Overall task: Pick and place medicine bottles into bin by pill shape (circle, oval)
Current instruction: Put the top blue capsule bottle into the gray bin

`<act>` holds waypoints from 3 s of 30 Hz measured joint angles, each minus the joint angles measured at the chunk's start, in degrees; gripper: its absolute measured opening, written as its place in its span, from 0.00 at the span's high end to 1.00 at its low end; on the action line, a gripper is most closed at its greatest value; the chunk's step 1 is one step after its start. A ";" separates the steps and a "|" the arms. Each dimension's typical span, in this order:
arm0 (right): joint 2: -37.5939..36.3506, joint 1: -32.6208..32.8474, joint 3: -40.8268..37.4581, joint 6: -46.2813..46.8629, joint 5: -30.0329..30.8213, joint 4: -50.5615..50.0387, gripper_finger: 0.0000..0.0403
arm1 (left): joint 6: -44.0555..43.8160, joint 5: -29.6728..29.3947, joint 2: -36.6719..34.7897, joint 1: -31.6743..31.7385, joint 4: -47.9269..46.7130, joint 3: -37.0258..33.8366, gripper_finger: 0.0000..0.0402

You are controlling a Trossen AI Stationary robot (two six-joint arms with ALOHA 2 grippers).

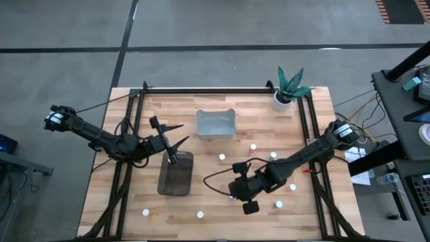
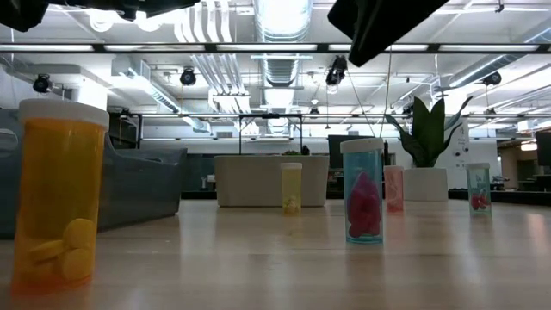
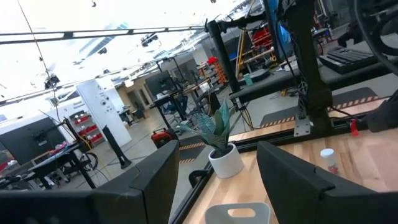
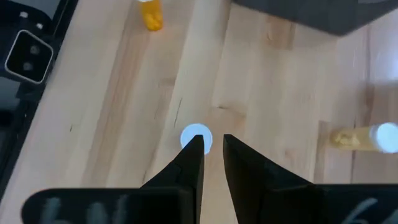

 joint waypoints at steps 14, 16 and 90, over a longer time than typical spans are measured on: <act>1.83 0.27 1.39 5.55 0.05 -0.01 0.57 | -0.04 0.02 0.00 0.02 0.10 0.00 0.50; 1.98 0.27 1.39 5.42 0.07 0.10 0.51 | -0.04 0.02 0.00 0.02 0.08 0.00 0.50; 1.44 -20.24 13.39 -9.78 0.03 -10.77 0.71 | -0.07 -0.84 -2.64 -2.61 0.11 0.00 0.50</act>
